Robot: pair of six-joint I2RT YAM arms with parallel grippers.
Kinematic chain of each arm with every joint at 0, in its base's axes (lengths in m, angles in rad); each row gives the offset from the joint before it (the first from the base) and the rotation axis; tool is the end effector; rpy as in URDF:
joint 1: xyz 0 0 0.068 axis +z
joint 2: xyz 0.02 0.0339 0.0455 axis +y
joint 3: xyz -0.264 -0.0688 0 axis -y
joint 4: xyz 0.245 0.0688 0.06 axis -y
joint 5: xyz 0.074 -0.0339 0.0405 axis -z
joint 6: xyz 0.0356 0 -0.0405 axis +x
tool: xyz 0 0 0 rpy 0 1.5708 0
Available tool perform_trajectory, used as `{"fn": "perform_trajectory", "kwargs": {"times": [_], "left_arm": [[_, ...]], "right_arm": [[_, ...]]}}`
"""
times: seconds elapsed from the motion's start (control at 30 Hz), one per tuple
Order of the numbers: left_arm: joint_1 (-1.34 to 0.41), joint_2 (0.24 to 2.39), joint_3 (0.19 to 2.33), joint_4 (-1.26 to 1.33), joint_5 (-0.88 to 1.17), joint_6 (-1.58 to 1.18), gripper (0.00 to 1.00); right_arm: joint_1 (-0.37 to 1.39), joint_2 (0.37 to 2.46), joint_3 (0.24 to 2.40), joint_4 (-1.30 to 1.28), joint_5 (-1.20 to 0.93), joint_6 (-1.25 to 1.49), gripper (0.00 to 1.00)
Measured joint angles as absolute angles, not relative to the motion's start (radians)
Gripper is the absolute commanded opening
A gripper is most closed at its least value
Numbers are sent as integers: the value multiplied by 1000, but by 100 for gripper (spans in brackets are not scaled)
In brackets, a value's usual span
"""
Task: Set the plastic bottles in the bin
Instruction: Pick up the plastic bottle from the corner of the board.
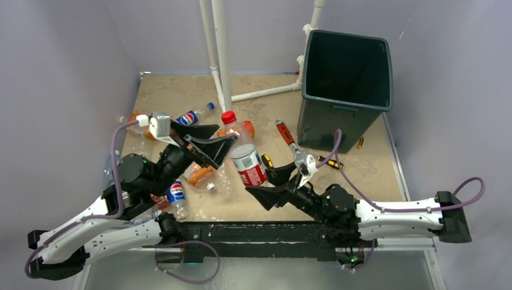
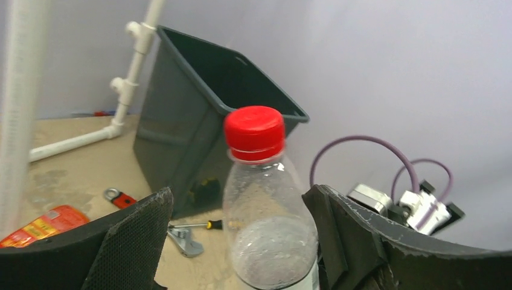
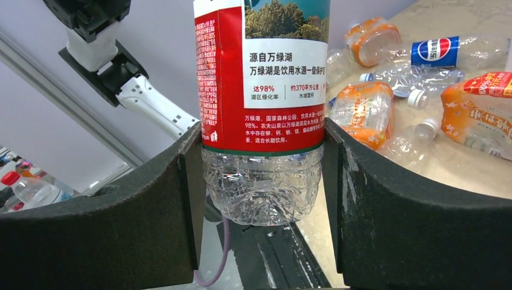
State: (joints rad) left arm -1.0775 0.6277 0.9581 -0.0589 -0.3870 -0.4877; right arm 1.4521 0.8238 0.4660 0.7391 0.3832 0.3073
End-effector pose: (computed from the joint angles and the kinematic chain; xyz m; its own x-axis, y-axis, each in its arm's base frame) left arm 0.0694 -0.1008 0.4335 -0.1893 -0.5642 -0.8036 0.6280 0.5596 -0.5408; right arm 0.0358 0.1875 0.3174 -0.2241 0.4897 -0.8426 -0.8520 0.3214 0.4134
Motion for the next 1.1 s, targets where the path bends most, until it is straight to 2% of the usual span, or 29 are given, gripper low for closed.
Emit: {"fn": "perform_trajectory", "kwargs": {"times": [0.2,0.3,0.37,0.53,0.6,0.67,0.77,0.9,0.93,1.1], "left_arm": [[-1077,690,961,-36,-200,-477,92],[-1077,702,933,0,-114,-478,91],[-1077,709,915,22,-54,-479,84],[-1077,736,887,86,60,-494,49],[-1077,745,884,109,89,-502,42],[-1074,753,884,122,104,-505,34],[-1074,755,883,134,118,-505,22],[-1074,747,879,131,126,-506,20],[-1074,742,878,125,126,-504,20],[-1074,694,877,59,70,-479,22]], "right_arm": [[1452,823,432,826,363,291,33],[1452,821,432,868,346,286,33],[1452,821,430,897,336,284,33],[1452,824,412,947,322,271,33],[1452,828,405,963,321,263,34],[1452,832,405,970,321,256,41],[1452,832,405,971,319,246,67],[1451,825,436,891,304,250,94],[1452,822,459,842,296,253,98],[1452,760,584,553,289,271,99]]}}
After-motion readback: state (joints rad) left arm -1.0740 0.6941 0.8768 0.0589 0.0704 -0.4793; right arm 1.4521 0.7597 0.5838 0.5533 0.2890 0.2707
